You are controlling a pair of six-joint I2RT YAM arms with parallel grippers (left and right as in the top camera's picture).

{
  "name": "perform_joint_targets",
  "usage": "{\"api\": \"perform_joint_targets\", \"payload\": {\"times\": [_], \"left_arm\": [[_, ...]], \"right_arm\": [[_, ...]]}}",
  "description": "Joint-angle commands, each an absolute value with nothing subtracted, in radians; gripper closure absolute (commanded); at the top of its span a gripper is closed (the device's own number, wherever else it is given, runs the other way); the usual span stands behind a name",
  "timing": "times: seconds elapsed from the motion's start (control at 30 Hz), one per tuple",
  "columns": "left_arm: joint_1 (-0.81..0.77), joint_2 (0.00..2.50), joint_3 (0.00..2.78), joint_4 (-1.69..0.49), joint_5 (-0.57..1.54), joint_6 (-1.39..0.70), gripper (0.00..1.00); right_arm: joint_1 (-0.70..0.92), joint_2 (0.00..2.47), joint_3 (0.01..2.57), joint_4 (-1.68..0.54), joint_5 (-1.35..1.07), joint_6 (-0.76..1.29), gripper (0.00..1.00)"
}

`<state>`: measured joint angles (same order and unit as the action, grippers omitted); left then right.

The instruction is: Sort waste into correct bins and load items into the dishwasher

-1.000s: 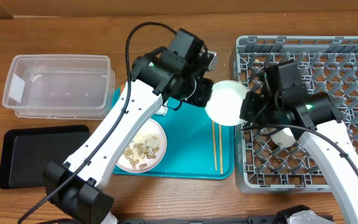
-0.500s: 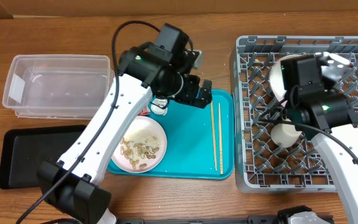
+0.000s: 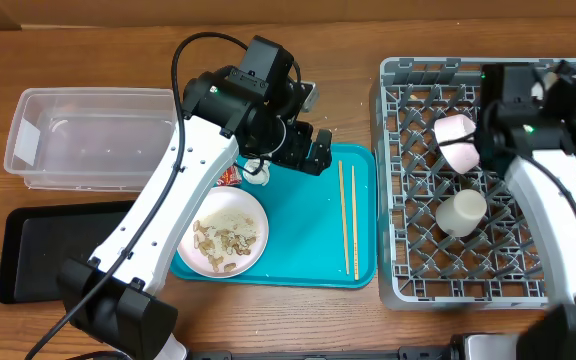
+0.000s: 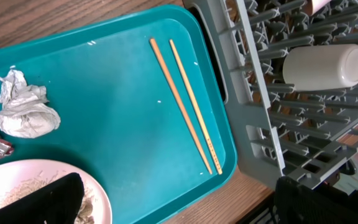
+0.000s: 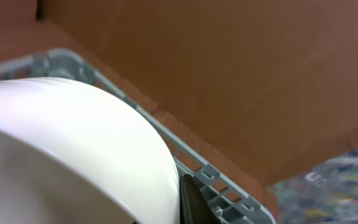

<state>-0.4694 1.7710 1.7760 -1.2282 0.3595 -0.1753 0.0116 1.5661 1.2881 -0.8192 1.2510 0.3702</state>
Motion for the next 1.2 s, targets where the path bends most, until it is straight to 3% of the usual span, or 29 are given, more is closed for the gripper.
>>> {"api": "perform_joint_targets", "payload": {"times": [0.0,0.13,0.4,0.5,0.53,0.63,1.17], "left_arm": [[-0.47,1.753,1.804,-1.231,0.352,-0.145,0.0],[-0.47,1.753,1.804,-1.231,0.352,-0.142,0.0],[-0.47,1.753,1.804,-1.23,0.356,-0.111,0.0],[-0.47,1.753,1.804,-1.229,0.356,-0.111,0.0],[-0.47,1.753,1.804,-1.229,0.356,-0.111,0.0],[-0.47,1.753,1.804,-1.23,0.357,-0.111,0.0],[-0.472,1.753,1.804,-1.243,0.371,-0.112,0.0]], "right_arm": [[0.011,1.658,1.309,-0.807,1.332,0.283,0.96],[0.011,1.756,1.309,-0.796,1.449,0.279,0.96],[0.011,1.843,1.308,-0.799,1.392,0.28,0.89],[0.019,1.845,1.308,-0.817,1.348,0.28,0.68],[0.025,1.844,1.308,-0.825,1.348,0.28,0.47],[0.033,1.844,1.309,-0.83,1.348,0.28,0.28],[0.065,1.77,1.31,-0.841,1.254,0.28,0.25]]}}
